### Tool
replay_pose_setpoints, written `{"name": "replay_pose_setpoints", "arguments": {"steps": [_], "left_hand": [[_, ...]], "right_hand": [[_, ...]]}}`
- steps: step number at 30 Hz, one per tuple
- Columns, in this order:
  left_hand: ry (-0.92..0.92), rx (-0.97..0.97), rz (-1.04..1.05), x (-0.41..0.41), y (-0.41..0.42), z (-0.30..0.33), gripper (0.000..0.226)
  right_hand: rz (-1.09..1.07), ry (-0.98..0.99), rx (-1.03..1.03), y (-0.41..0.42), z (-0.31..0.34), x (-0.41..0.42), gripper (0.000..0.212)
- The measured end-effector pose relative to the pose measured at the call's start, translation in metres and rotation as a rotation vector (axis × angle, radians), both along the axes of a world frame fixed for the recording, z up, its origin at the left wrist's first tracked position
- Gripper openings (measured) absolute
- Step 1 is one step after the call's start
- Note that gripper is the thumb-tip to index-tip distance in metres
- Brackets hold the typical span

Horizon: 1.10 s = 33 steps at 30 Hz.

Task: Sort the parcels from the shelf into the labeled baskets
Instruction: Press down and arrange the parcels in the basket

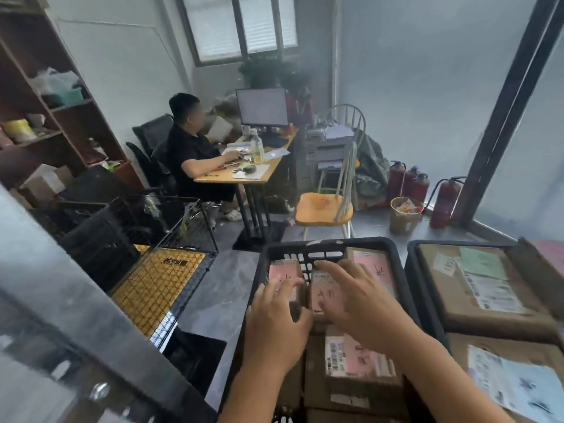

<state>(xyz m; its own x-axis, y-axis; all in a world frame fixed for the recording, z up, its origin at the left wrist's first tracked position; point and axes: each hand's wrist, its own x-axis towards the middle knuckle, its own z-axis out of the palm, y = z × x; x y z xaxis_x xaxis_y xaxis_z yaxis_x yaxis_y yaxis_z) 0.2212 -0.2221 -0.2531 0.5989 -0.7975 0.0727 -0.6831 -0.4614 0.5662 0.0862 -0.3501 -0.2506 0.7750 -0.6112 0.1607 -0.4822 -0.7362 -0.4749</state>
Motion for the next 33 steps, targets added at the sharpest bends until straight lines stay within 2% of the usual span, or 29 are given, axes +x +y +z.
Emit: {"name": "replay_pose_setpoints", "arguments": {"steps": [9, 19, 26, 33], "left_hand": [[-0.077, -0.087, 0.074, -0.08, 0.026, 0.044, 0.046], [-0.112, -0.109, 0.409, -0.18, 0.112, 0.073, 0.042], [-0.128, -0.168, 0.728, -0.235, 0.237, 0.089, 0.042], [-0.217, -0.139, 1.03, -0.314, 0.403, 0.098, 0.044]], "right_hand": [[0.163, -0.035, -0.069, 0.014, 0.04, -0.066, 0.069], [0.508, -0.084, -0.055, 0.069, 0.067, -0.124, 0.064], [0.819, -0.108, -0.031, 0.175, 0.085, -0.124, 0.067], [1.164, -0.159, -0.016, 0.336, 0.093, -0.142, 0.068]]}}
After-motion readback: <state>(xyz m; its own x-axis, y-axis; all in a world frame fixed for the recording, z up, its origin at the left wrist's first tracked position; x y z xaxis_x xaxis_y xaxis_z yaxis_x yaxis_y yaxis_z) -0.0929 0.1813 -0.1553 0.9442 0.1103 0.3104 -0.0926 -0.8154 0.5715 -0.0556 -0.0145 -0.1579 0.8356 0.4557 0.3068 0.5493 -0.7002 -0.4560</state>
